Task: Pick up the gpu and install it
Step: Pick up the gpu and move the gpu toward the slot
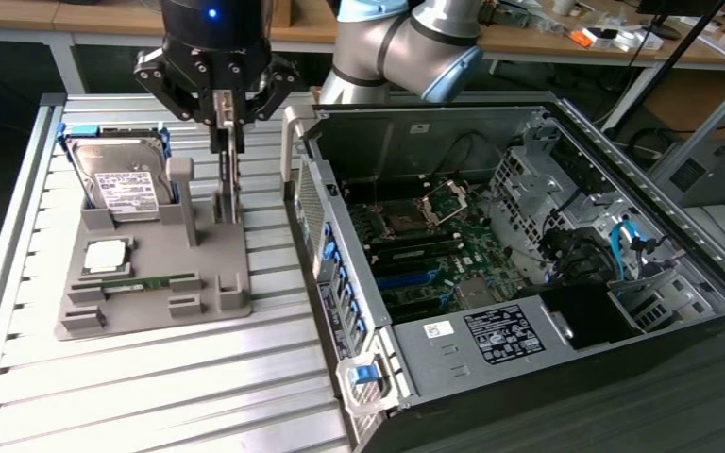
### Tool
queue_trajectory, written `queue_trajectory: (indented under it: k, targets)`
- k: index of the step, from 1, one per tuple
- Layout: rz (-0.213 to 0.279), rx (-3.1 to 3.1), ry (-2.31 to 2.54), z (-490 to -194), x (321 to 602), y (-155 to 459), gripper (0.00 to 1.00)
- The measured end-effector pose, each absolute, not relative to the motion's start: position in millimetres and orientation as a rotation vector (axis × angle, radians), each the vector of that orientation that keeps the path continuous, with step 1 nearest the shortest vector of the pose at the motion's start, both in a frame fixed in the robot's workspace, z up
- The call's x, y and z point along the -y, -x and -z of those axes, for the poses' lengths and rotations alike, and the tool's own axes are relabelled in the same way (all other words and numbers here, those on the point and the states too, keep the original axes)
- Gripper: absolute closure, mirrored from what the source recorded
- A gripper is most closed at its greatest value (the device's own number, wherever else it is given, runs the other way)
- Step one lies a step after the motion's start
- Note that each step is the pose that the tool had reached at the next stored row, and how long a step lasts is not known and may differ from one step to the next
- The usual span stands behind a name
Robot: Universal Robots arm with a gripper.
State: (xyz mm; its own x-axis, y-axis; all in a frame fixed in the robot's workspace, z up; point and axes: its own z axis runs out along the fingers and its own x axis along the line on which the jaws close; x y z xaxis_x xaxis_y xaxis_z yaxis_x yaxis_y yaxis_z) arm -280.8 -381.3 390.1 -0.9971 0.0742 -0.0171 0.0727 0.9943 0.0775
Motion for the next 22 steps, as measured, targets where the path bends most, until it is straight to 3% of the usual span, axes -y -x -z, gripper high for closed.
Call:
queue_trajectory:
  k: [22]
  targets:
    - [-0.098,-3.123,-0.115,-405,386,272,0.73]
